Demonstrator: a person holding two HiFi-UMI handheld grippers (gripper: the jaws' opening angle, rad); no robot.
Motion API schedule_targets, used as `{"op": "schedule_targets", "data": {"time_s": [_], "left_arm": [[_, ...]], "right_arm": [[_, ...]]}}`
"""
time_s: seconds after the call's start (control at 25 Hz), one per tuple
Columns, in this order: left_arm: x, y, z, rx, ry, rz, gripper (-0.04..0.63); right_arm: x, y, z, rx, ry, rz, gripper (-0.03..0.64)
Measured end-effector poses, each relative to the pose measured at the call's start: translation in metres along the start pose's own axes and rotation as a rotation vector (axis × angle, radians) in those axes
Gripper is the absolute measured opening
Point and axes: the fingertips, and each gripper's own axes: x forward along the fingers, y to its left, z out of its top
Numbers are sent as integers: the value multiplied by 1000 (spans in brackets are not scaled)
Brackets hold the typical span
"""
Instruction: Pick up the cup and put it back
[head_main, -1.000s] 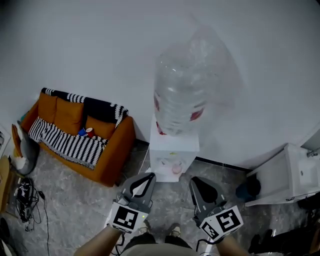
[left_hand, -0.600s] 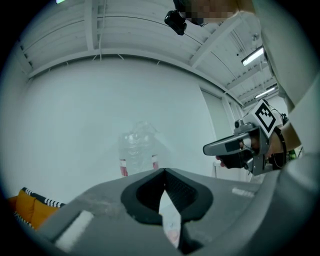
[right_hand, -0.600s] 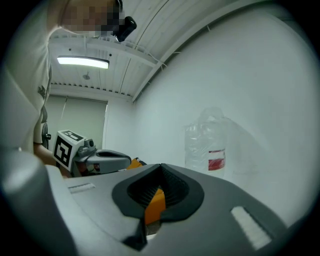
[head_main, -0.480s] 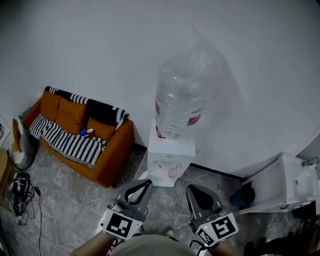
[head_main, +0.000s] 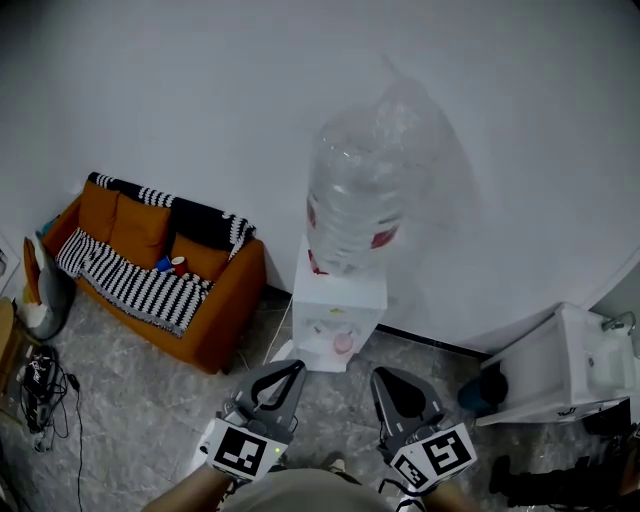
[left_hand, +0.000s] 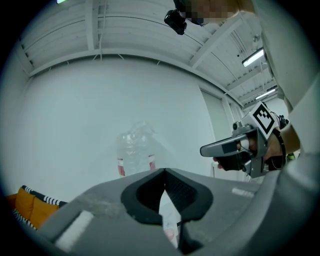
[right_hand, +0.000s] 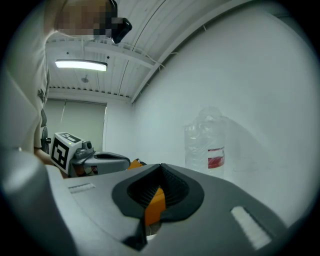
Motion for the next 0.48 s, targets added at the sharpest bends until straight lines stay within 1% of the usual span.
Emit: {"op": "schedule_targets", "data": {"time_s": [0.48], "left_arm": [[3, -6, 6, 7, -4, -12, 3]], "right_arm": [[-4, -6, 4, 2, -9, -16, 3]]}}
